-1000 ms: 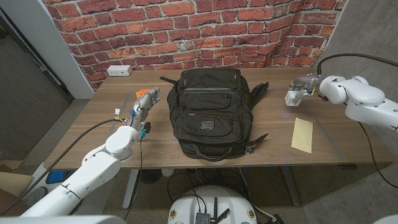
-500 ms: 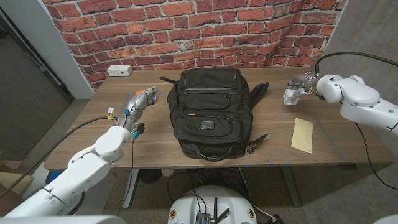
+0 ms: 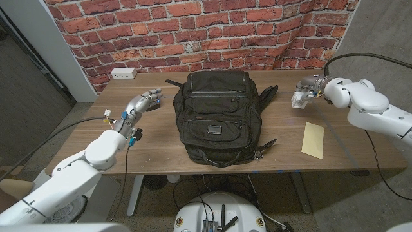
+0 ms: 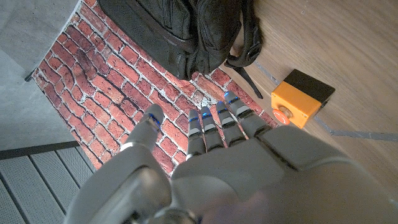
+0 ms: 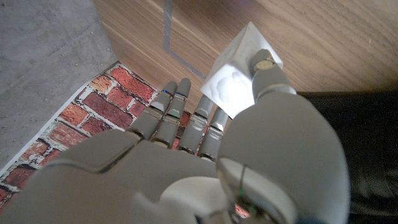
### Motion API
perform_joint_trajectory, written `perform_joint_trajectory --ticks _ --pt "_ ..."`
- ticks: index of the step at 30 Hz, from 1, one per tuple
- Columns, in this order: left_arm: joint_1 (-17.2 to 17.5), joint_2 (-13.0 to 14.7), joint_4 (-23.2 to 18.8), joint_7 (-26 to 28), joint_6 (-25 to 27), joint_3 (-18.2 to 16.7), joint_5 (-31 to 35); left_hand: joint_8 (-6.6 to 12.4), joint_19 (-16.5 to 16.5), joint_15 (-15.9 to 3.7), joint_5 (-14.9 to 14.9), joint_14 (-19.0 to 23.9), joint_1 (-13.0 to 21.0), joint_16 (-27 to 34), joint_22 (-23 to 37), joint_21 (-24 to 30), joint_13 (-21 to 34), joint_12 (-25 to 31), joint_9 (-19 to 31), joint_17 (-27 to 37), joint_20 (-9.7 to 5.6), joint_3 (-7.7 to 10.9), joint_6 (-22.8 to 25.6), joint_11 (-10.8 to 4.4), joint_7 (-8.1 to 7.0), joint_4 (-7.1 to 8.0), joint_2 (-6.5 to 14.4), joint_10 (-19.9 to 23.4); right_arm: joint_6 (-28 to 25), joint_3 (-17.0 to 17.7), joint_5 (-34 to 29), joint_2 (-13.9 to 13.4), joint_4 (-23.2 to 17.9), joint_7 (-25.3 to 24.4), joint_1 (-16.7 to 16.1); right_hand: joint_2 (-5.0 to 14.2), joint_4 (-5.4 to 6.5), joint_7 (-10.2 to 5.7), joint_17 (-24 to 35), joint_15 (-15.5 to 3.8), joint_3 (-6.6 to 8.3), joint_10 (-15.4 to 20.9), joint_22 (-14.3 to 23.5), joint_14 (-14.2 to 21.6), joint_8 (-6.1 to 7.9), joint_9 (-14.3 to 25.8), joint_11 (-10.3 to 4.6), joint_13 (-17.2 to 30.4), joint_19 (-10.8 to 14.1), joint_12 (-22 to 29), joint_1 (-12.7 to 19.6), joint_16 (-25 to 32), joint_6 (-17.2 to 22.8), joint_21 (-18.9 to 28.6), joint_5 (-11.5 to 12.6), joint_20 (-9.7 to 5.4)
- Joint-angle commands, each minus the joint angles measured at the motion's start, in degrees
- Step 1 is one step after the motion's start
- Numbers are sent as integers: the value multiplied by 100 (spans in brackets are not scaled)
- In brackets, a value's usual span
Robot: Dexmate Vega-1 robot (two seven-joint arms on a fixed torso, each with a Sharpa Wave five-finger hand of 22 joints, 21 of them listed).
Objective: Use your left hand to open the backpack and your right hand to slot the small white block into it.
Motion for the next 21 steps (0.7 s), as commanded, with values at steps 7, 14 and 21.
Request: perform_joint_trajectory --ticks 7,14,21 --pt "666 -7 -330 -571 -123 -757 724 55 117 -356 43 165 348 -6 9 -2 10 -3 11 -2 -456 -28 303 -126 -124 -90 -177 158 -420 -26 -63 56 -263 -94 -77 68 14 -16 16 -885 35 569 32 68 38 26 -433 97 19 10 65 28 78 -8 31 24" --pt "799 -69 -453 -750 -108 -929 1162 69 199 -436 45 276 669 -4 6 -18 10 -17 10 3 -544 -68 441 -206 -194 -101 -416 278 -533 -54 -89 115 -297 -142 -61 71 21 -7 24 -877 29 568 32 79 40 25 -433 95 20 -5 54 36 80 -9 30 25" --pt "930 -208 -579 -890 -129 -1107 1537 73 304 -554 45 402 1075 -4 6 -26 11 -22 10 3 -650 -120 557 -224 -259 -99 -686 437 -718 -100 -152 172 -363 -181 -85 73 23 -2 30 -877 24 578 32 71 40 25 -432 102 28 -13 50 35 79 -8 30 25"
